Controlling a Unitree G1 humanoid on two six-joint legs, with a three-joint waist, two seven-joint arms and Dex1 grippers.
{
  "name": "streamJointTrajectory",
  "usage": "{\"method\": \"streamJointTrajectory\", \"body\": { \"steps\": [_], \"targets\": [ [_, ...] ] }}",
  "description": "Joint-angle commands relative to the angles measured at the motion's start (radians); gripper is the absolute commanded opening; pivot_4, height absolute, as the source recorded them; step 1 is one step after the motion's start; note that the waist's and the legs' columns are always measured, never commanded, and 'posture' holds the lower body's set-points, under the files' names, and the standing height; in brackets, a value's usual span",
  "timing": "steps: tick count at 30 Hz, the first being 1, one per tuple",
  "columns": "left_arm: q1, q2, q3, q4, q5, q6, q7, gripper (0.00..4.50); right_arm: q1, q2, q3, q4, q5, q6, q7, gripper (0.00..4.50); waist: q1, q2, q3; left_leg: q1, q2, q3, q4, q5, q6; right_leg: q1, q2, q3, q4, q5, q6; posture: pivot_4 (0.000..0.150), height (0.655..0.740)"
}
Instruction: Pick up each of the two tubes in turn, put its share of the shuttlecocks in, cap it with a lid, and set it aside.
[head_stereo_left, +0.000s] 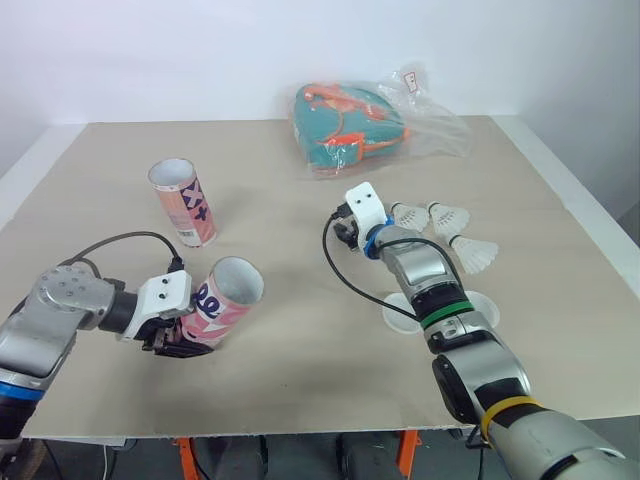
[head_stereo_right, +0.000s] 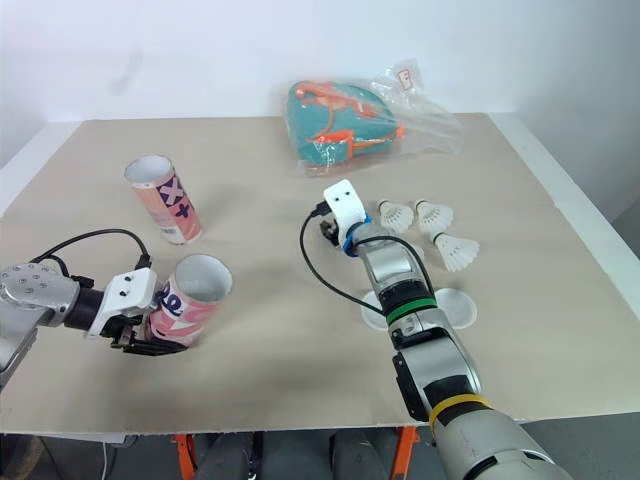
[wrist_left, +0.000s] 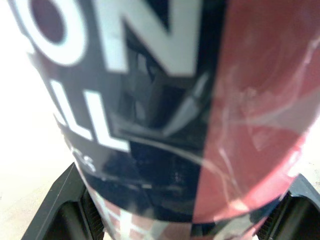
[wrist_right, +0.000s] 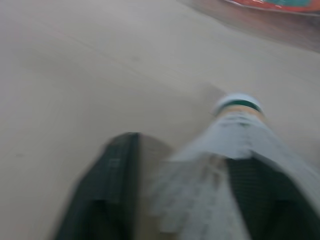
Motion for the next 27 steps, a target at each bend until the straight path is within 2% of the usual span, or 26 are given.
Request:
{"method": "streamJointTrajectory", "body": {
  "steps": [1,3,9,15,20,24,27],
  "targets": [
    [0.027,-0.021,-0.059,-0.011,0.006,0.013,0.015,3.17,-0.030,0.011,-0.027,-0.008,-0.002,-0.027,-0.022,0.61,0.000,0.000,0.000,0.000,0.000,0.000,0.000,0.000,0.000,0.000,0.000,0.000,0.000,0.000,0.000,0.150,0.7400],
    [0.028,-0.022,-0.058,-0.014,0.006,0.015,0.017,3.17,-0.025,0.013,-0.026,-0.017,-0.002,-0.031,-0.021,0.14,0.000,0.000,0.000,0.000,0.000,0.000,0.000,0.000,0.000,0.000,0.000,0.000,0.000,0.000,0.000,0.150,0.7400],
    [0.031,-0.026,-0.056,-0.016,0.008,0.017,0.017,3.17,0.005,0.016,-0.032,-0.077,0.023,-0.046,0.026,0.14,0.000,0.000,0.000,0.000,0.000,0.000,0.000,0.000,0.000,0.000,0.000,0.000,0.000,0.000,0.000,0.150,0.7400],
    [0.028,-0.031,-0.060,-0.011,0.011,0.012,0.015,3.17,0.070,-0.010,-0.059,-0.424,0.220,0.004,0.315,0.14,0.002,0.001,0.001,-0.001,0.000,-0.001,-0.001,0.000,0.000,0.000,0.000,0.000,0.000,-0.001,0.001,0.150,0.7400],
    [0.023,-0.036,-0.065,-0.005,0.017,0.007,0.012,3.17,0.155,-0.199,-0.051,-0.786,0.409,0.049,0.663,0.14,0.014,0.001,0.001,-0.003,0.000,-0.001,0.000,0.000,0.000,0.000,0.000,-0.001,-0.002,-0.002,0.002,0.150,0.7400],
    [0.021,-0.038,-0.067,-0.005,0.016,0.008,0.012,3.17,0.218,-0.365,-0.019,-0.923,0.439,-0.008,0.856,0.14,0.016,0.002,0.001,-0.003,0.000,0.000,-0.001,0.000,0.000,0.001,-0.001,-0.001,-0.006,-0.002,0.002,0.150,0.7400],
    [0.022,-0.038,-0.066,0.000,0.020,0.002,0.014,3.17,0.220,-0.424,0.003,-0.956,0.437,-0.030,0.924,0.14,0.015,0.004,0.000,-0.003,0.000,0.001,-0.001,0.000,0.000,0.001,-0.001,0.000,-0.007,-0.002,0.001,0.150,0.7400]
  ]
}}
